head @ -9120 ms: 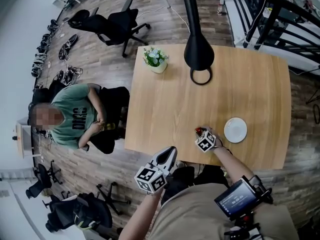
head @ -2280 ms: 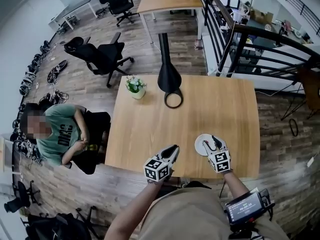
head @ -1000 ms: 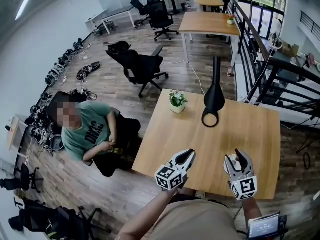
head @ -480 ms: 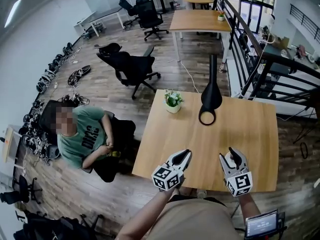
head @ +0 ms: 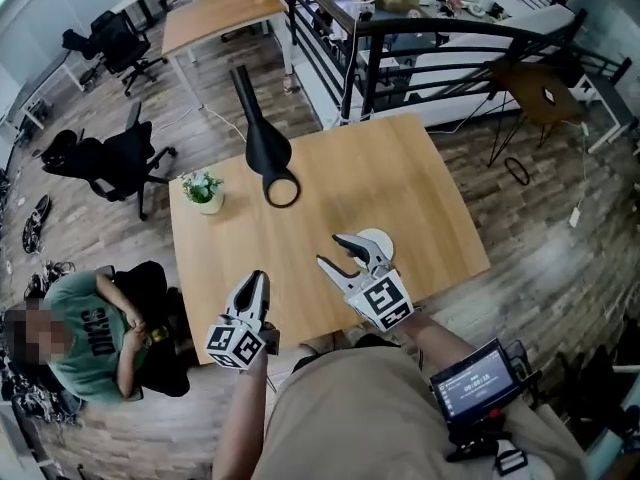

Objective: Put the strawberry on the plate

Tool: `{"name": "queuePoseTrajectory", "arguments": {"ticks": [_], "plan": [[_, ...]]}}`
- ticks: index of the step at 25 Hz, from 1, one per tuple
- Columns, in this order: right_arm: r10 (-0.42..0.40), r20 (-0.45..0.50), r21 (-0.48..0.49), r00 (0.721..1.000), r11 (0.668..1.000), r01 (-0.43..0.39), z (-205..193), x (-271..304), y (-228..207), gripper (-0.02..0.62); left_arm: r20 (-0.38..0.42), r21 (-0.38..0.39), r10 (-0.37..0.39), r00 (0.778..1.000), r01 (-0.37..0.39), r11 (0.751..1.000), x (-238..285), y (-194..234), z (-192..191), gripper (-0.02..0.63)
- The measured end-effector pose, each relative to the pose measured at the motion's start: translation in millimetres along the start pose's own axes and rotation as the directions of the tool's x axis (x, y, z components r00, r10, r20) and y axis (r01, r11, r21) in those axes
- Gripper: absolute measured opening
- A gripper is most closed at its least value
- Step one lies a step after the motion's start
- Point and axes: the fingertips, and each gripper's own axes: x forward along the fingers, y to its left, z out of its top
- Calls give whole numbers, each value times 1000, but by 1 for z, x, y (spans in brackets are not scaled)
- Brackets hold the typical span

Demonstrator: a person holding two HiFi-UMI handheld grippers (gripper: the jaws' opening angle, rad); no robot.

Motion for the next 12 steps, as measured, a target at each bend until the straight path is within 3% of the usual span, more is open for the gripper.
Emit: {"name": "queuePoseTrajectory", "arguments": {"ticks": [6,8,12], "plan": [[-37,-22,23,999,999,38,-5,-8,4,195,-30,-12,-31,999,30,999,1,-2,-2,28],[-45,-52,8,998,999,46,-10,-9,6,114,-34,-20,-39,999,38,999,2,-2,-3,28],[-45,-82,10,996,999,46,-20,-13,10,109,-48,-35,-61,997,60,998,5,-6,-12,28]]}}
